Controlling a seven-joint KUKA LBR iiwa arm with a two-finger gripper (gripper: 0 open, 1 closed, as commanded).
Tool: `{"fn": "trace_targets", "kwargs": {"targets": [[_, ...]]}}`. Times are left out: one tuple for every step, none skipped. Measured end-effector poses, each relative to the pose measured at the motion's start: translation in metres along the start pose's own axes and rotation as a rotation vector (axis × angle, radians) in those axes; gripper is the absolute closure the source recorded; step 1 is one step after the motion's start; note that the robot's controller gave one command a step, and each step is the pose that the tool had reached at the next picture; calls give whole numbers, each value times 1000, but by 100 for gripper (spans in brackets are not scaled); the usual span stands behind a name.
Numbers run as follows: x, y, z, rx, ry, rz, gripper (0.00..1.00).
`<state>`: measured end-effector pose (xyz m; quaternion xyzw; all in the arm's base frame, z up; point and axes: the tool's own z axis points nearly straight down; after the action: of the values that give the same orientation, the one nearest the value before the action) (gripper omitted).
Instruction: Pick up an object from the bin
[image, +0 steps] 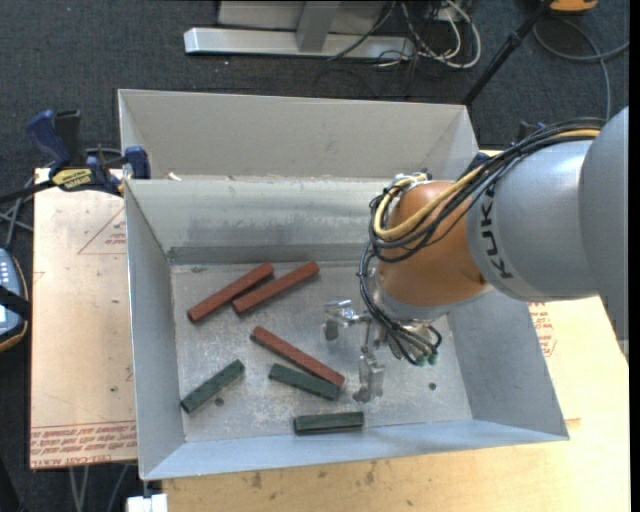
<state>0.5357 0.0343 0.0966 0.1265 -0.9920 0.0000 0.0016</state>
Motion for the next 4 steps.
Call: {"fn": "trace_targets", "kwargs": {"targets": [[-3, -9, -34, -4, 4, -12, 0], [9, 35, -16, 3, -16, -42, 0], [12, -13, 19, -5, -12, 164, 100], [12, -13, 19, -4, -12, 163, 100]]}}
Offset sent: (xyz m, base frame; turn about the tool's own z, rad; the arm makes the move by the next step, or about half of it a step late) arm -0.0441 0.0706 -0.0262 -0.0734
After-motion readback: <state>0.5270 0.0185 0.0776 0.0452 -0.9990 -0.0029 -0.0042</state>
